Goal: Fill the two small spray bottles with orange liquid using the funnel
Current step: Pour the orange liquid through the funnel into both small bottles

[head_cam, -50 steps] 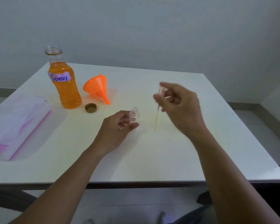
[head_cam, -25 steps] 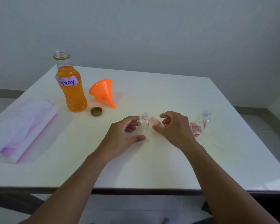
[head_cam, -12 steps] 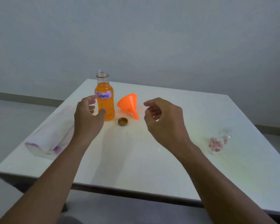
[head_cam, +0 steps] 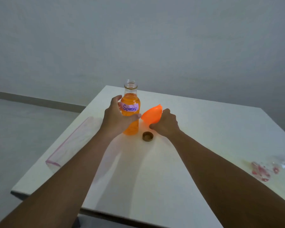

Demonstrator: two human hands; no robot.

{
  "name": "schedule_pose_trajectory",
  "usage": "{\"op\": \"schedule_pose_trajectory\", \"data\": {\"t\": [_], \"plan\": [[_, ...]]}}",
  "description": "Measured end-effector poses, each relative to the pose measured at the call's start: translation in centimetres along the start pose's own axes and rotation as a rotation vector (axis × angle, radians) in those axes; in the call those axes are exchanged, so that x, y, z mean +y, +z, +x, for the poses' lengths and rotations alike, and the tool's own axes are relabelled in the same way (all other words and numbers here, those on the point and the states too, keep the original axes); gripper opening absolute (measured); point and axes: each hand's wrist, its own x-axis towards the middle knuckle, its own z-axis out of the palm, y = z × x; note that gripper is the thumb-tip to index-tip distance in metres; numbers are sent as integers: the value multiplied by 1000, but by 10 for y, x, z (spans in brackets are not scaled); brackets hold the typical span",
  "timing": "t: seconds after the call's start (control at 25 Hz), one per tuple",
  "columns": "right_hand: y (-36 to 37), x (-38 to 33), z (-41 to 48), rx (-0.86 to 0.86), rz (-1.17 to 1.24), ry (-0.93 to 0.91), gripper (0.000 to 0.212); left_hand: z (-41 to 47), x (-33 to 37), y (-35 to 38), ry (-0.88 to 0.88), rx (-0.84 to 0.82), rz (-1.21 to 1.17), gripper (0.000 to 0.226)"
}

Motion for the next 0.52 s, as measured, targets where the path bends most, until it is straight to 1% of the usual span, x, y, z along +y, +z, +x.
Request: {"op": "schedule_pose_trajectory", "data": {"t": [0.12,0.2,0.28,0.36,0.52], "plan": [[4,4,12,18,26,11,76,8,0,3,17,42,54,91],[1,5,15,19,69,6,83,9,1,1,35,72,92,87],[-8,2,10,32,161,-9,93,7,3,-1,66,84,122,86],[-26,-4,1,50,263,-50,97,2,7,-5,103,90,127,85],[-82,-2,-30,149,421,-175,93,-14,31,-20,233,128,45,79]]}}
